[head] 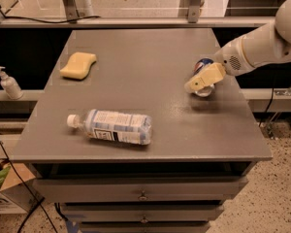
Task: Move pepsi can near sponge
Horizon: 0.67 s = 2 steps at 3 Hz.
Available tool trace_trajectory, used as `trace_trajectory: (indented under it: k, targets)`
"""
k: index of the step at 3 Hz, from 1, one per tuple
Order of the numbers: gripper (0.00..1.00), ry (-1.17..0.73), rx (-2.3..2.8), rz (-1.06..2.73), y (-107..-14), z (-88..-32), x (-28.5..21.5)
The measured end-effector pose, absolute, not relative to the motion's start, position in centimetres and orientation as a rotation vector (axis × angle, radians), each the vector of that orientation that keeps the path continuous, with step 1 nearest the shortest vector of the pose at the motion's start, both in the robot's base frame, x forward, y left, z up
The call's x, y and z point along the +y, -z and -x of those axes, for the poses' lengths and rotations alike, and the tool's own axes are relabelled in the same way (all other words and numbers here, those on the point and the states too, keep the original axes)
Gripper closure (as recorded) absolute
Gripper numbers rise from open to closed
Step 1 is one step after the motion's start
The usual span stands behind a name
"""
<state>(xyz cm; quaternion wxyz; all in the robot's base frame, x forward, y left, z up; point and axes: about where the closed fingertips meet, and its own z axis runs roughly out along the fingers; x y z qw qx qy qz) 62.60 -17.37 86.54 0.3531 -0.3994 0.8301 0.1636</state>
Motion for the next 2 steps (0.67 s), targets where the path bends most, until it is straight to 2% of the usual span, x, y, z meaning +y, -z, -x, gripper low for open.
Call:
trace_trajectory:
  k: [1, 2]
  targets:
    - [0.00, -0.440, 2.186, 1.006, -84.53, -63.31, -18.11]
    - [0.18, -0.472, 2.207, 0.987, -83.95, -63.82, -18.18]
